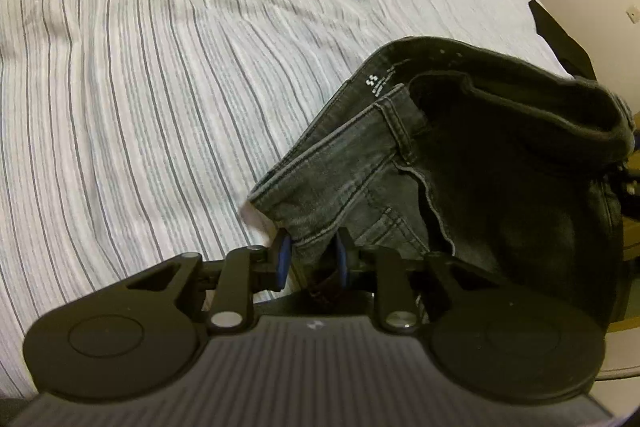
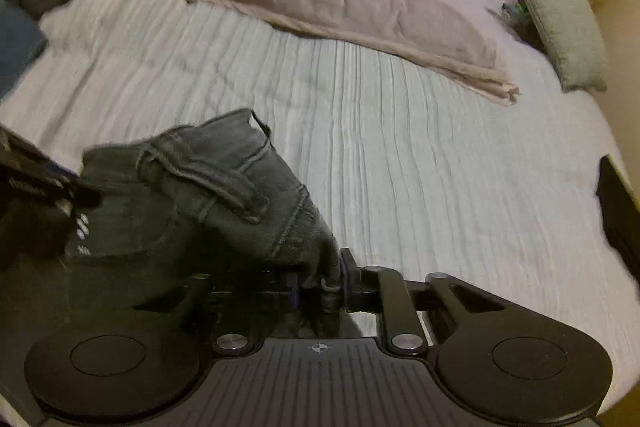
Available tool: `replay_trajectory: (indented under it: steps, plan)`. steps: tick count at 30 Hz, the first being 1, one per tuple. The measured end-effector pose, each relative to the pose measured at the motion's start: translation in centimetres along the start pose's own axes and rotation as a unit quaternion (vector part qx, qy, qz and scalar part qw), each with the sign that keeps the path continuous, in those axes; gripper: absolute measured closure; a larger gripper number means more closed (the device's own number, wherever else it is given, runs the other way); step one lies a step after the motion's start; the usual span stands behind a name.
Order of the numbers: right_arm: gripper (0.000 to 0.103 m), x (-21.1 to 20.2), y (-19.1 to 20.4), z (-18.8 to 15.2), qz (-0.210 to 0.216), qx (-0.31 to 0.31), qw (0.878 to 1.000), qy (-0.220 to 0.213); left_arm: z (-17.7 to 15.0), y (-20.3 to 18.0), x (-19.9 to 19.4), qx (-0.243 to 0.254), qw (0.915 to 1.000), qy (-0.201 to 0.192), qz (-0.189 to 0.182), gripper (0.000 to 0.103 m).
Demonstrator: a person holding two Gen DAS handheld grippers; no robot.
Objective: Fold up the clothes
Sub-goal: 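Lift the grey jeans off the pile with both grippers and carry them onto the bed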
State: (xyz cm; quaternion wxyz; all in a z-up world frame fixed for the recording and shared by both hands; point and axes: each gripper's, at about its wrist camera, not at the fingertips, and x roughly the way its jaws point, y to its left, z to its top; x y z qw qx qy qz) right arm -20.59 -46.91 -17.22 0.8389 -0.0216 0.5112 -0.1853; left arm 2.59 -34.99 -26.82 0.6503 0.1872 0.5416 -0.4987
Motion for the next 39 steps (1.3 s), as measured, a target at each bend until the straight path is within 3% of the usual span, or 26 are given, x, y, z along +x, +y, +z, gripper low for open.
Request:
replay_trajectory:
  steps: [3,7,9,12,15,20,23,25,28,31,32,34,36,39]
  plan:
    - [0.091,-1.8,-1.5,-0.2,0.005,0.039,0.999,-0.018,0.6,-0.2,-0.3,0.006,1.0,-0.001,-0.002,0.084]
    - [0.093,-5.0,-6.1,-0.9,0.007,0.15,0.987,-0.052,2.6,-2.1,-2.5,0.054,0.9979,-0.032,-0.012,0.089]
    - [0.093,-6.8,-9.3,-1.7,0.003,0.207,0.976,-0.072,4.9,-3.8,-4.1,0.087,0.9943,-0.058,-0.017,0.09]
    - [0.094,-9.4,-14.7,-3.5,0.006,0.291,0.951,-0.102,9.5,-7.6,-6.2,0.158,0.9823,-0.098,-0.021,0.091]
    - [0.094,-11.3,-20.5,-6.5,0.018,0.367,0.92,-0.135,14.8,-13.8,-7.6,0.242,0.9599,-0.14,-0.025,0.092]
    - [0.094,-11.5,-31.9,-14.0,0.023,0.478,0.86,-0.177,23.1,-27.8,-7.1,0.368,0.9081,-0.198,-0.025,0.094]
    - [0.094,-9.2,-40.0,-19.1,0.013,0.531,0.828,-0.18,26.7,-37.4,-3.4,0.422,0.8836,-0.201,-0.021,0.094]
    - [0.093,-6.1,-45.3,-22.9,0.022,0.555,0.816,-0.16,28.5,-43.8,0.8,0.456,0.8696,-0.19,-0.019,0.094]
    - [0.085,-0.8,-51.3,-27.7,0.016,0.575,0.813,-0.089,29.6,-50.5,9.0,0.468,0.8729,-0.138,-0.007,0.091]
    - [0.075,1.4,-54.2,-31.0,-0.008,0.571,0.818,-0.062,28.3,-53.3,14.2,0.46,0.8803,-0.114,0.012,0.09]
    - [0.062,1.7,-54.9,-31.8,-0.007,0.574,0.817,-0.058,27.7,-53.5,15.5,0.456,0.8841,-0.102,0.014,0.09]
    - [0.044,1.7,-55.3,-32.2,-0.012,0.562,0.825,-0.053,26.9,-52.9,17.4,0.443,0.8933,-0.076,0.02,0.09]
    - [0.044,1.7,-55.7,-32.3,-0.014,0.548,0.835,-0.048,25.8,-51.2,17.7,0.422,0.9045,-0.057,0.028,0.088]
    - [0.044,1.8,-54.8,-29.3,0.013,0.498,0.865,-0.054,24.3,-47.8,16.4,0.381,0.9226,-0.039,0.043,0.079]
